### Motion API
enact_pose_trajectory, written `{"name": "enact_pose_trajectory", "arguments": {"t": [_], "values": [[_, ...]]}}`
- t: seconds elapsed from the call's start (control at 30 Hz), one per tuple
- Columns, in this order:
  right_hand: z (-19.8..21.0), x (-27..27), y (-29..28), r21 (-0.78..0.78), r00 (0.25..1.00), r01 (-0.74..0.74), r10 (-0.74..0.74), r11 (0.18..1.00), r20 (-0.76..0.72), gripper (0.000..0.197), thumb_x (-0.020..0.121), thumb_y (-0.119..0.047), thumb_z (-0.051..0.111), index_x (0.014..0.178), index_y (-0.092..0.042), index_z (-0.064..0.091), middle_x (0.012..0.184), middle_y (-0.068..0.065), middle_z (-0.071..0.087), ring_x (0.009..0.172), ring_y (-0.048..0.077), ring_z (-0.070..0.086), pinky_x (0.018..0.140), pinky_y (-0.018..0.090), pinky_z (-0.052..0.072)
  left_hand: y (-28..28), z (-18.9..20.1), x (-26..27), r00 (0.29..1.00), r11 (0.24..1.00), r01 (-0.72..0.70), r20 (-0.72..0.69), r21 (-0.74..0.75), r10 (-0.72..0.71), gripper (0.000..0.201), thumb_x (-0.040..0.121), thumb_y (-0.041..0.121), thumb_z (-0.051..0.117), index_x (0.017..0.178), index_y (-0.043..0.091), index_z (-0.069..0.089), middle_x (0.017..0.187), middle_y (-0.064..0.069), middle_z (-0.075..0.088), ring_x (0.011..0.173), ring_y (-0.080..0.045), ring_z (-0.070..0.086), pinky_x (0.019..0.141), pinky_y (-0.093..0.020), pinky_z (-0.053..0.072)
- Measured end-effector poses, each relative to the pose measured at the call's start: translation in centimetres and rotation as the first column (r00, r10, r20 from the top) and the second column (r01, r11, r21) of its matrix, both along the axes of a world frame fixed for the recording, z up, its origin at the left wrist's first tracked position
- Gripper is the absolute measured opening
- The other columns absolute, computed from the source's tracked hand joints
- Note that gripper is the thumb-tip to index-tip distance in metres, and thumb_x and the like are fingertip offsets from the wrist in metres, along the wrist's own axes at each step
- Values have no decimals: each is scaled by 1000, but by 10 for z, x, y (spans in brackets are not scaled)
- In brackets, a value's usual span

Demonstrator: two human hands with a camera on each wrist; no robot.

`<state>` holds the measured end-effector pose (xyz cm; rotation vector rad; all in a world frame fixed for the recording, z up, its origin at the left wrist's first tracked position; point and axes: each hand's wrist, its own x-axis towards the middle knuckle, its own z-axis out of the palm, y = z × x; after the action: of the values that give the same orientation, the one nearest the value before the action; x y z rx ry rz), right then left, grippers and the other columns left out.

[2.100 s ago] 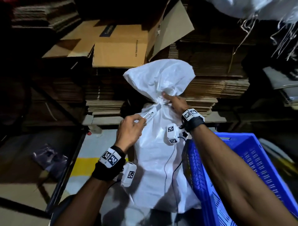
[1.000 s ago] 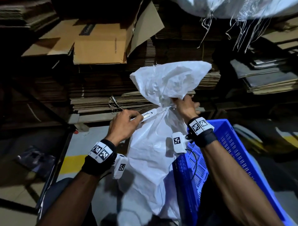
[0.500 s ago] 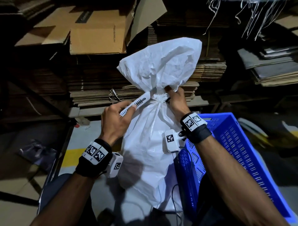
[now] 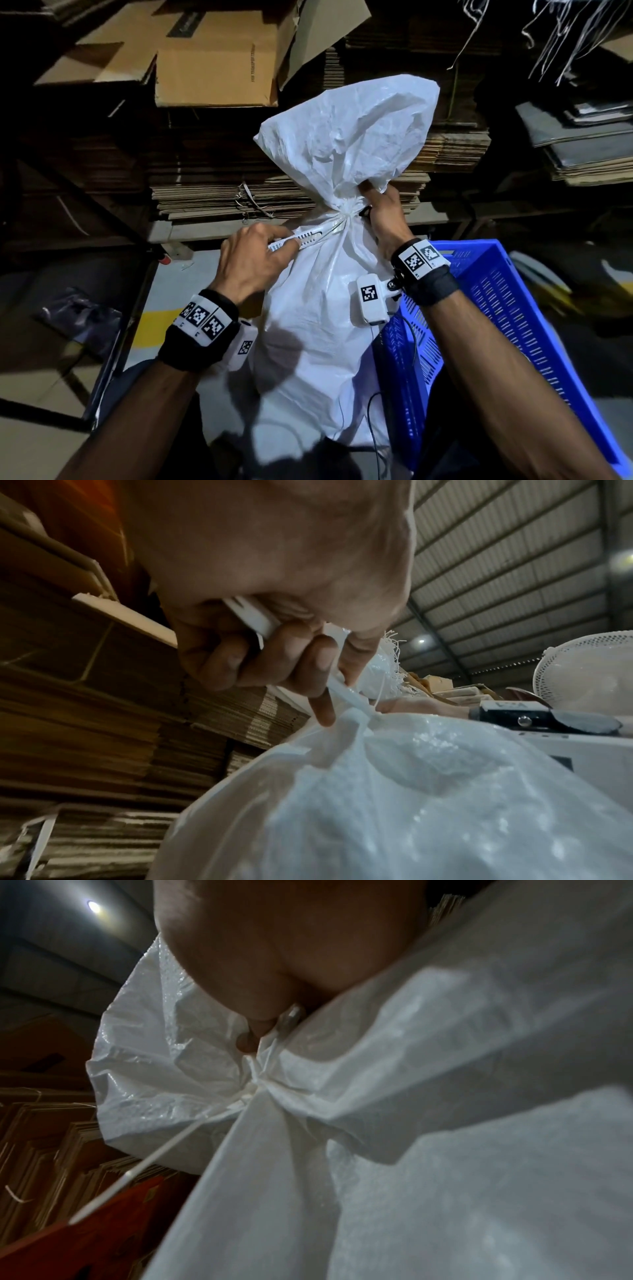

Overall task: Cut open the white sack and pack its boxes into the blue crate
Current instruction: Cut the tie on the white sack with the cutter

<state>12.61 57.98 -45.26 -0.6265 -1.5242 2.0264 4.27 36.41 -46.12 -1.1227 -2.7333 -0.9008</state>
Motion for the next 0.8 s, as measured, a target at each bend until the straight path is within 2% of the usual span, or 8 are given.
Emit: {"name": "enact_pose_trajectory", "arguments": {"t": [0.13,0.27,0.37,0.47,0.53,0.6,0.63,0.8], "values": [[-2,-4,0,-12,1000,2,-1,1000,23,33,97,-28,59,125,-11,60,117,6,73,109,23,70,103,45,51,3,8,-4,999,997,-33,-7,-67,33,31,90,49,58,107,33,78,103,2,77,88,-23,65,73,-34,42],[-5,-8,-3,-57,998,24,-20,998,57,56,88,-39,65,136,-12,52,122,5,71,112,23,68,105,48,48,2,0,0,994,997,-78,80,-8,79,40,82,57,53,103,33,78,88,4,74,80,-22,65,63,-31,40],[-8,-9,-3,-52,997,15,-11,999,73,41,95,-34,60,130,-12,59,116,5,74,109,24,70,104,47,50,0,-12,8,971,980,-148,207,135,118,39,78,58,56,97,32,79,87,5,77,78,-20,69,65,-32,54],[-12,-8,-2,-57,997,16,-11,998,80,37,96,-33,59,125,-10,63,111,7,76,102,25,73,99,45,54,2,-23,17,948,946,-229,274,230,162,31,77,57,61,88,32,77,75,3,74,75,-21,69,63,-30,51],[-14,-5,-2,-66,996,10,-4,998,87,32,98,-29,57,121,-9,66,103,7,77,91,23,75,83,34,58,1,-31,24,962,938,-213,227,272,153,29,79,54,62,87,29,75,71,1,72,73,-24,67,62,-30,48],[-15,-4,-4,-69,995,8,-2,998,97,25,99,-26,56,115,-11,67,96,4,78,81,19,74,70,28,55,-3,-39,29,981,942,-171,136,289,136,30,82,51,60,91,27,75,73,-3,73,74,-28,69,64,-35,53],[-15,-3,-5,-72,995,13,-6,997,104,23,99,-26,56,114,-12,67,96,4,78,81,19,74,71,28,55,-4,-43,30,987,944,-156,92,291,135,31,84,51,59,93,26,75,73,-5,74,74,-31,69,64,-37,54],[-15,-3,-6,-119,995,5,7,993,102,31,98,-24,59,122,-6,64,110,13,75,101,31,73,94,45,56,-9,-53,33,988,937,-124,-50,327,148,29,89,49,59,96,24,73,67,-12,71,66,-37,70,57,-40,54]]}}
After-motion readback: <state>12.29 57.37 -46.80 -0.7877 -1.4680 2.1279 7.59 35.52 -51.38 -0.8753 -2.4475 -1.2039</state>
